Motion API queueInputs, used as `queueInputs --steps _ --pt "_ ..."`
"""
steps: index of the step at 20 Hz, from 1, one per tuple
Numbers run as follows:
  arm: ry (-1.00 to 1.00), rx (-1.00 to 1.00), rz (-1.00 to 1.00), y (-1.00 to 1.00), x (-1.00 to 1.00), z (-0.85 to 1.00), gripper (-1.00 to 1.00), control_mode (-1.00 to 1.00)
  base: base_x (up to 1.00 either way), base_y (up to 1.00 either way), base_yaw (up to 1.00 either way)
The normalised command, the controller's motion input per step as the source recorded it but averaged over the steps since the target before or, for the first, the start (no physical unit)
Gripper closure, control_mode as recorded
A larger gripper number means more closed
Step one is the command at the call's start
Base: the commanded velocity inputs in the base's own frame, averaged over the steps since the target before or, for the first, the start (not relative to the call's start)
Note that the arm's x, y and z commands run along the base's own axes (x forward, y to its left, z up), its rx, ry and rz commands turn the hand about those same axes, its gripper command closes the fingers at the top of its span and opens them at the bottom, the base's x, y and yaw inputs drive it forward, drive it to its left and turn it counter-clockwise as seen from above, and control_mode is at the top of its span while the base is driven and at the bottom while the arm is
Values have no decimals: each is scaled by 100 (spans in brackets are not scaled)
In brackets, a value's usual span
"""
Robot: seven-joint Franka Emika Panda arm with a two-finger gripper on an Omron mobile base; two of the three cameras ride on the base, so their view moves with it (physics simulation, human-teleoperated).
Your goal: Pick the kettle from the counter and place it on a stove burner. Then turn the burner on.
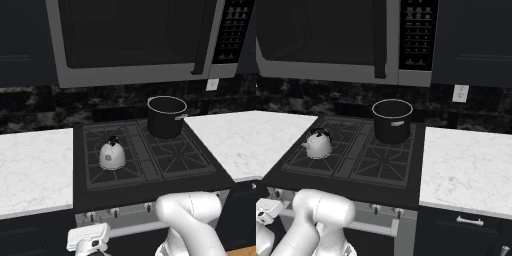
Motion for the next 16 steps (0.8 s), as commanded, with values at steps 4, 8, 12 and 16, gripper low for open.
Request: queueInputs --steps 4,8,12,16 --pt "0 0 0 0 0 0 -100 -100 0 0 0" --pt "-2 6 0 -4 0 37 -100 -100 0 0 0" --pt "0 0 0 -3 0 0 -100 -100 0 0 0" --pt "0 0 0 -15 0 0 -100 -100 0 0 0"
